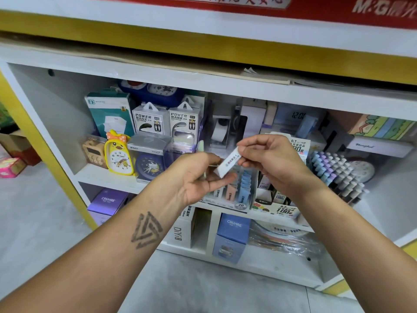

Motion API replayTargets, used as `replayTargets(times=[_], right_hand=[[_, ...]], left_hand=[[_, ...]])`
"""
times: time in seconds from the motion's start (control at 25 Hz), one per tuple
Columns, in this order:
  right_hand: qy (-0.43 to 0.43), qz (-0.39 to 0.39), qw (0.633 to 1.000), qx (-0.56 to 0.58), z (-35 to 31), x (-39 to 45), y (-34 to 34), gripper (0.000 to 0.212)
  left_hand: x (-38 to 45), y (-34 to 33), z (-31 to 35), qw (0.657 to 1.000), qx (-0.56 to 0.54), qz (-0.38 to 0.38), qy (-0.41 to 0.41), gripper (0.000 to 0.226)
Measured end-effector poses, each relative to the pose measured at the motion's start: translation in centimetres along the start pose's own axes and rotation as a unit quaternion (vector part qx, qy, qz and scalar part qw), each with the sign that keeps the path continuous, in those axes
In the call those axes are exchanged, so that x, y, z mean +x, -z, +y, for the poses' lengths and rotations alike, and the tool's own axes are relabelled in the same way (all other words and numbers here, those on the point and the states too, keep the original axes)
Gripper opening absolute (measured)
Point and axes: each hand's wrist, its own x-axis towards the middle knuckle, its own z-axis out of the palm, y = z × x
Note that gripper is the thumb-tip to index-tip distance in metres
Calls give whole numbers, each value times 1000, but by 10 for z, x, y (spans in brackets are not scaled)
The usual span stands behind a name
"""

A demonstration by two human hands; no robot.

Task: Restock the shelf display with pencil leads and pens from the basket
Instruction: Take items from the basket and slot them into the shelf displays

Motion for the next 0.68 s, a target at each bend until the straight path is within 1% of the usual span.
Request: replayTargets(times=[0.16, 0.24, 0.32, 0.4, 0.48, 0.56, 0.64, 0.68], right_hand=[[1, 0, 999, 34, 3, -3, 10, 14], [-9, -13, 998, 54, 3, -2, 14, 11], [-7, -27, 999, 40, 3, -3, 16, 12], [16, -41, 998, -37, 5, -4, 17, 11], [41, -65, 991, -114, 5, -7, 17, 17], [62, -91, 976, -186, 0, -10, 15, 22], [84, -105, 954, -269, -3, -11, 7, 25], [85, -109, 946, -293, -4, -10, 2, 29]], left_hand=[[3, -2, -2, 1000, 9, 13, 8, 24], [5, -4, -2, 999, 0, 29, -14, 18], [8, -5, 0, 998, -3, 45, -46, 14], [10, -5, 0, 994, 17, 61, -85, 18], [10, -5, -1, 990, 33, 72, -118, 21], [8, -5, -1, 988, 41, 72, -133, 23], [5, -6, -2, 986, 63, 66, -142, 24], [3, -6, -3, 985, 77, 57, -145, 23]])
